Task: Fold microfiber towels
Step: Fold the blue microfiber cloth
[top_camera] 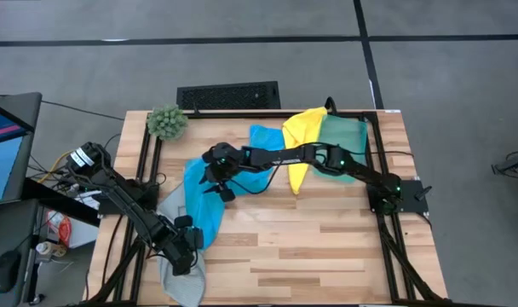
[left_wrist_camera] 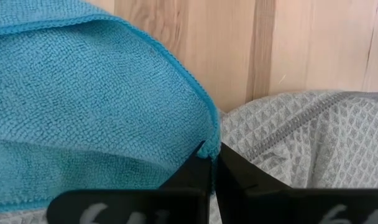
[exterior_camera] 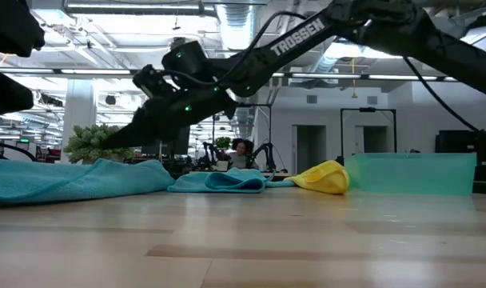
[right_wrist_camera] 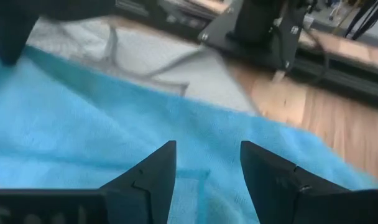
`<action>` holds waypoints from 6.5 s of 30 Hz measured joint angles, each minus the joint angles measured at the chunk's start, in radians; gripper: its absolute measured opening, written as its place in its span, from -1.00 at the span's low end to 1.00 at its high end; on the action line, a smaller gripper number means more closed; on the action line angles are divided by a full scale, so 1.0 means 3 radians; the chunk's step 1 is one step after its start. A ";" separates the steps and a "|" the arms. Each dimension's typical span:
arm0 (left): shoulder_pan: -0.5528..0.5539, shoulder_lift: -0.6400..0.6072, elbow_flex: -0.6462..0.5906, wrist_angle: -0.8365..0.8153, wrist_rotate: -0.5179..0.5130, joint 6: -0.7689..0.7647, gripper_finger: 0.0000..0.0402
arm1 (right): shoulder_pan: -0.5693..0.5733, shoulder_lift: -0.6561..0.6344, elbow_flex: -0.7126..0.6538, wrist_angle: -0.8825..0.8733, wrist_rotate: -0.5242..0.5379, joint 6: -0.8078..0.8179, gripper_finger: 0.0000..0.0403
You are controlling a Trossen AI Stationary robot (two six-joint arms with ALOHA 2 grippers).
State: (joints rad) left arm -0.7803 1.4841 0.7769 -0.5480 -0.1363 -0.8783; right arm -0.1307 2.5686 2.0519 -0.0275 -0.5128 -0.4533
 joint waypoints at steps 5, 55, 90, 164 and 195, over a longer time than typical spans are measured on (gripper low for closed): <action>0.0000 0.0000 0.0000 0.0000 -0.0004 0.0000 -1.00 | -0.0019 0.0018 0.0015 -0.0135 -0.0049 0.0013 0.03; 0.0000 0.0000 0.0000 -0.0053 -0.0018 -0.0001 -1.00 | 0.0064 -0.0138 0.0016 -0.0714 -0.0045 -0.0155 -0.94; 0.0050 -0.1117 0.0722 0.0220 -0.2501 0.2437 -1.00 | 0.0500 -0.3230 -0.1283 -0.2463 0.0522 0.0568 -0.98; -0.0222 -0.0361 0.0284 0.0579 -0.0869 0.0699 -1.00 | 0.3558 -0.2266 -0.4104 0.2958 0.5746 0.3051 -0.94; -0.0499 0.0072 0.0285 0.1328 -0.1168 0.0278 -1.00 | 0.3905 -0.1777 -0.3640 0.2522 0.6247 0.3756 -0.94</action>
State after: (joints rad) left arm -0.9299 1.5059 0.8624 -0.1496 -0.4868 -0.7949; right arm 1.0409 2.0354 0.9600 0.7290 1.3614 0.6735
